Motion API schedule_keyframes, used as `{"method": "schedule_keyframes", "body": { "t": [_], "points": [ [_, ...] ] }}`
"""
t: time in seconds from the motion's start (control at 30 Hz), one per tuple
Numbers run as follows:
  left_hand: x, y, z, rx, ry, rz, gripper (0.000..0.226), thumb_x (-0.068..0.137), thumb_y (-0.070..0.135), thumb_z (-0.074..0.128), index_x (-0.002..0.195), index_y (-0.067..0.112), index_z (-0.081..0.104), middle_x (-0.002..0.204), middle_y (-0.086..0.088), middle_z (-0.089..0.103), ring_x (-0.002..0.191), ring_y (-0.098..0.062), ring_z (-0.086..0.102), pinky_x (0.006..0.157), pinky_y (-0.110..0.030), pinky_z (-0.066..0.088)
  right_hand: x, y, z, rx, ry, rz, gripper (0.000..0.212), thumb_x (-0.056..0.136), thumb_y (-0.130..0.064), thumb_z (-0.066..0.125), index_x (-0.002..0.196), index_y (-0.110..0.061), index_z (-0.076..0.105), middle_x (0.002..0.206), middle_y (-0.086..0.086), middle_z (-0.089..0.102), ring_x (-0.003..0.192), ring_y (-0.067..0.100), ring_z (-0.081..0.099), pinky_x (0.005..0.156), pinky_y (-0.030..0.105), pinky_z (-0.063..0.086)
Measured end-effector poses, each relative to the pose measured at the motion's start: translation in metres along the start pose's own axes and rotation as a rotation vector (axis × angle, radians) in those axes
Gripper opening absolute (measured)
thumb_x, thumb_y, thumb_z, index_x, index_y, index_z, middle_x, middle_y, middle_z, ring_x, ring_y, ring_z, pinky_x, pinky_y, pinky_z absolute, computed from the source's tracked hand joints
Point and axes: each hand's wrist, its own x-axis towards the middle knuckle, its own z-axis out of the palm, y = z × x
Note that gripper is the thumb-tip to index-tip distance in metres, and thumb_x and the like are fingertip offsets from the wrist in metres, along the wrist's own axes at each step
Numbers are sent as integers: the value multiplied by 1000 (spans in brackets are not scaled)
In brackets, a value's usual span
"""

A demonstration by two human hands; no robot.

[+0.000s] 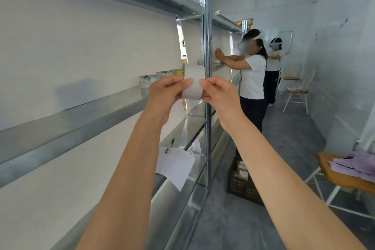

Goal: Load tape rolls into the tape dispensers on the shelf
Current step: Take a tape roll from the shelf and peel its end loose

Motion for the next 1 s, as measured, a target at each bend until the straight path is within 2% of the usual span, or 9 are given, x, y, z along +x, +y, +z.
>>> {"method": "schedule_keyframes", "body": {
  "t": [0.1, 0.27, 0.33, 0.43, 0.53, 0.67, 0.77, 0.9, 1.0],
  "points": [
    [30, -17, 5, -31, -11, 8, 30, 72, 8, 76, 98, -2, 66, 99, -17, 64, 91, -25, 62, 85, -35, 53, 30, 16, -6, 28, 6, -6, 4, 88, -10, 64, 86, -7, 65, 82, 8, 66, 81, 22, 64, 74, 25, 57],
    [82, -45, 10, -51, -32, 31, 14, 75, 6, 73, 88, 3, 68, 85, -8, 66, 86, -23, 62, 81, -33, 52, 86, 43, -13, 41, -9, -13, 7, 87, -8, 64, 91, -2, 65, 83, 10, 65, 77, 20, 64, 68, 21, 56],
    [104, -55, 13, -58, -51, 19, 10, 75, 4, 72, 83, 6, 66, 88, -9, 64, 88, -25, 62, 85, -37, 53, 110, 53, -17, 58, -6, -9, 8, 87, -7, 65, 92, -1, 66, 86, 13, 65, 79, 21, 63, 70, 22, 58],
    [140, -70, 16, -72, -78, -7, 15, 69, 7, 74, 80, 8, 63, 92, -13, 61, 90, -27, 60, 91, -42, 51, 149, 69, -23, 50, -22, -4, 7, 85, -6, 66, 90, -2, 67, 88, 13, 65, 84, 24, 63, 78, 29, 57],
    [170, -82, 17, -38, -86, 1, 18, 69, 10, 74, 82, 7, 62, 89, -13, 58, 89, -27, 57, 90, -41, 47, 180, 83, -25, 46, -46, -1, 8, 86, -6, 65, 91, 0, 67, 90, 16, 64, 85, 25, 62, 80, 31, 57],
    [207, -102, 21, -11, -70, 8, 31, 62, 17, 79, 86, 5, 63, 98, -18, 57, 91, -27, 57, 91, -41, 48, 216, 103, -32, 65, -49, 1, 6, 86, -6, 65, 89, -2, 67, 91, 17, 64, 86, 26, 62, 84, 35, 56],
    [231, -119, 21, 3, -50, -3, 25, 69, 14, 79, 88, 6, 65, 103, -20, 58, 96, -29, 59, 91, -41, 50, 240, 121, -36, 83, -66, 15, 2, 85, -7, 66, 85, -6, 68, 90, 16, 65, 85, 26, 63, 81, 34, 57],
    [263, -138, 24, 10, -26, -1, 9, 75, 9, 73, 79, 12, 66, 99, -17, 56, 92, -26, 58, 80, -32, 55, 274, 143, -40, 111, -94, 20, 5, 86, -5, 65, 89, -2, 67, 85, 11, 64, 80, 22, 62, 77, 31, 57],
    [288, -153, 30, 31, 27, -1, 10, 77, 6, 71, 75, 14, 64, 95, -14, 57, 88, -24, 58, 70, -24, 55, 304, 161, -45, 135, -111, 38, 5, 85, -4, 65, 88, 0, 67, 78, 7, 65, 75, 19, 62, 74, 29, 57]
  ]
}}
